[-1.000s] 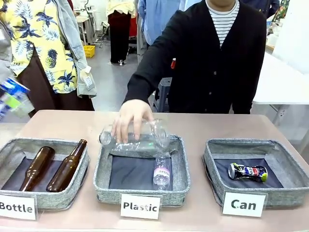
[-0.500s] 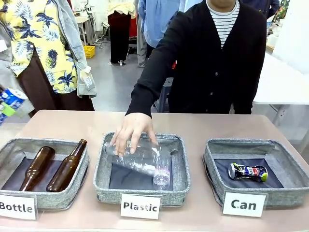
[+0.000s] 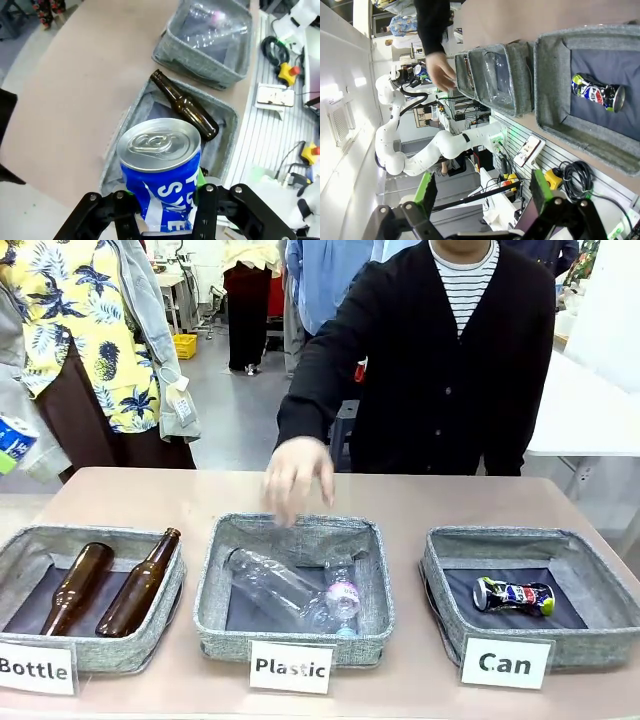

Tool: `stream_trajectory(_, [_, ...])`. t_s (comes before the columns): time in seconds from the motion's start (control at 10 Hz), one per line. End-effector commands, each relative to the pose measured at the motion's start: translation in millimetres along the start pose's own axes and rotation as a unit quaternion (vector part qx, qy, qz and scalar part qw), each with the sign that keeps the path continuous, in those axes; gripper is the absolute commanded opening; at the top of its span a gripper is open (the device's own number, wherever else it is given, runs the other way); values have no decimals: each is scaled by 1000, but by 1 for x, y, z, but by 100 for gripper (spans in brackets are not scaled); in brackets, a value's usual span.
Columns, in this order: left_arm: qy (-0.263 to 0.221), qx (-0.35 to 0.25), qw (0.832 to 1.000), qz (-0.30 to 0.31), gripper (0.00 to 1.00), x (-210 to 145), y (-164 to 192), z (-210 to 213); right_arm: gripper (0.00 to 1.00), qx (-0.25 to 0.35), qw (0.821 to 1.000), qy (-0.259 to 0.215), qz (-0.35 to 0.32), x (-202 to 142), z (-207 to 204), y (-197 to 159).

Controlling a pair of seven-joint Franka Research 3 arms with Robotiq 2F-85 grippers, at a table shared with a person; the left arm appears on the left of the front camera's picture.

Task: Sort the can waste into the basket.
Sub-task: Pick up the can waste from the table and place it in the right Fabric basket.

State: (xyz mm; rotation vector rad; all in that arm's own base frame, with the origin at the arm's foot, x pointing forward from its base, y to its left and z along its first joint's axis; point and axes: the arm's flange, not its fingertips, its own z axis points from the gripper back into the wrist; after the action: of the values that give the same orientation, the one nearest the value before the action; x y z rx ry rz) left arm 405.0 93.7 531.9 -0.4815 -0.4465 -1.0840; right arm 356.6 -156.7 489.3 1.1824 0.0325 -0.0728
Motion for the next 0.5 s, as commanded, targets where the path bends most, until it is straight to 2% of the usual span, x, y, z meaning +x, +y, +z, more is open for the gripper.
stream_trajectory(0.0, [-38, 72, 994, 75, 39, -9, 13, -1, 100, -11, 1000, 1, 9, -2, 2, -1])
stream_trajectory(0.1, [-40, 107, 983, 141, 39, -29, 32, -5, 100, -11, 1000, 1, 9, -2, 2, -1])
stream_trajectory(0.2, [-38, 99, 981, 165, 39, -40, 39, -8, 100, -11, 1000, 1, 9, -2, 2, -1])
stream_trajectory(0.3, [-45, 64, 985, 155, 39, -39, 40, -18, 100, 0, 1000, 0, 0, 0, 0, 0])
stream_trajectory(0.4, [-65, 30, 992, 106, 39, -19, 29, -30, 100, -11, 1000, -11, 4, -9, 26, 21])
